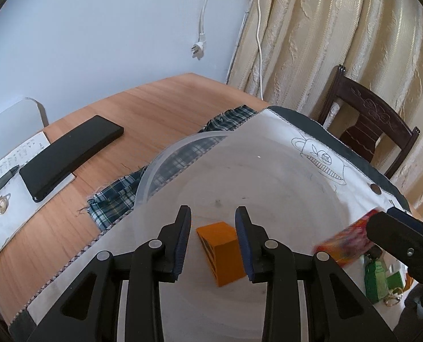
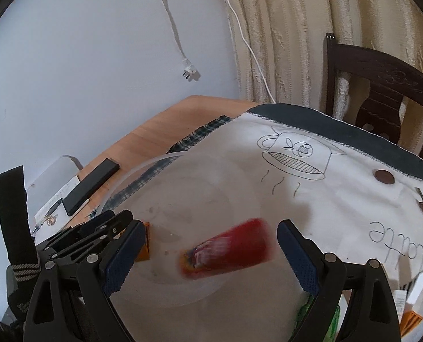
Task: Organize rigid objects
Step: 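Lower the Skittles tube into the bowl and open the right tool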
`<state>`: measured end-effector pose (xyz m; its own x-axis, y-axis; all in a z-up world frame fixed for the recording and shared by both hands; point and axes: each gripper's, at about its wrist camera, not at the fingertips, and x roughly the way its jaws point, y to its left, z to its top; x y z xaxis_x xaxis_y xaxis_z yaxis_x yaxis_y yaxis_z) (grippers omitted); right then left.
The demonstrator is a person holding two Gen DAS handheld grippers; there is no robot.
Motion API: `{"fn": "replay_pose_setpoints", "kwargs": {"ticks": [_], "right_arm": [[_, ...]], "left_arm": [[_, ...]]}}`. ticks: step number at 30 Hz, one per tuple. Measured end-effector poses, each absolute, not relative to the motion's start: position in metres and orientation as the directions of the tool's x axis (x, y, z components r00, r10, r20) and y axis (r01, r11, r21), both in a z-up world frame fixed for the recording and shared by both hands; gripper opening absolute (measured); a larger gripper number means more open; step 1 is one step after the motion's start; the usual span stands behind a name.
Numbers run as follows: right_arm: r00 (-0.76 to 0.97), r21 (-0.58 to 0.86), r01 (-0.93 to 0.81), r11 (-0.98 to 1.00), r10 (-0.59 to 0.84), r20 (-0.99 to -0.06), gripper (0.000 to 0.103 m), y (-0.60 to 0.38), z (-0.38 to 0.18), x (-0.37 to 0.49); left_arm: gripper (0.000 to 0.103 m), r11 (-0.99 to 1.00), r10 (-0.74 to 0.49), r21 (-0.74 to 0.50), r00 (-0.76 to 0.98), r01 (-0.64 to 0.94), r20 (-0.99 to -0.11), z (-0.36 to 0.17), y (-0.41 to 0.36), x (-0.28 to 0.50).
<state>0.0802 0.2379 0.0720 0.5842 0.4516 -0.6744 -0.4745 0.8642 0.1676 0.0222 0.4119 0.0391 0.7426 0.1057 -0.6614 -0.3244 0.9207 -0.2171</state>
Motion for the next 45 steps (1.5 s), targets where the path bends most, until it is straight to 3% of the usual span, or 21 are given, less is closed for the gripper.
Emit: {"fn": "replay_pose_setpoints", "kwargs": {"ticks": [12, 17, 31, 41, 45], "right_arm": [[0.572, 0.171, -0.464, 0.869, 0.441, -0.691, 0.096, 0.237, 0.064, 0.081], [0.571, 0.173, -0.457, 0.873, 0.437, -0.695, 0.096, 0.236, 0.063, 0.081], [0.561, 0.188, -0.411, 0.892, 0.41, -0.719, 0.096, 0.219, 0.049, 0.077], [0.557, 0.202, -0.374, 0.905, 0.393, -0.731, 0.096, 0.207, 0.04, 0.075], [0.566, 0.194, -0.363, 0.911, 0.382, -0.731, 0.097, 0.204, 0.039, 0.074]], "left_arm": [[0.034, 0.917, 0.116, -0.211, 0.733, -0.338, -0.67, 0.036, 0.414, 0.024], [0.047, 0.917, 0.12, -0.208, 0.736, -0.339, -0.667, 0.036, 0.413, 0.024], [0.049, 0.92, 0.119, -0.205, 0.736, -0.334, -0.667, 0.034, 0.411, 0.025], [0.077, 0.932, 0.125, -0.182, 0.747, -0.315, -0.653, 0.036, 0.401, 0.025], [0.077, 0.931, 0.122, -0.188, 0.75, -0.314, -0.65, 0.036, 0.402, 0.024]]}}
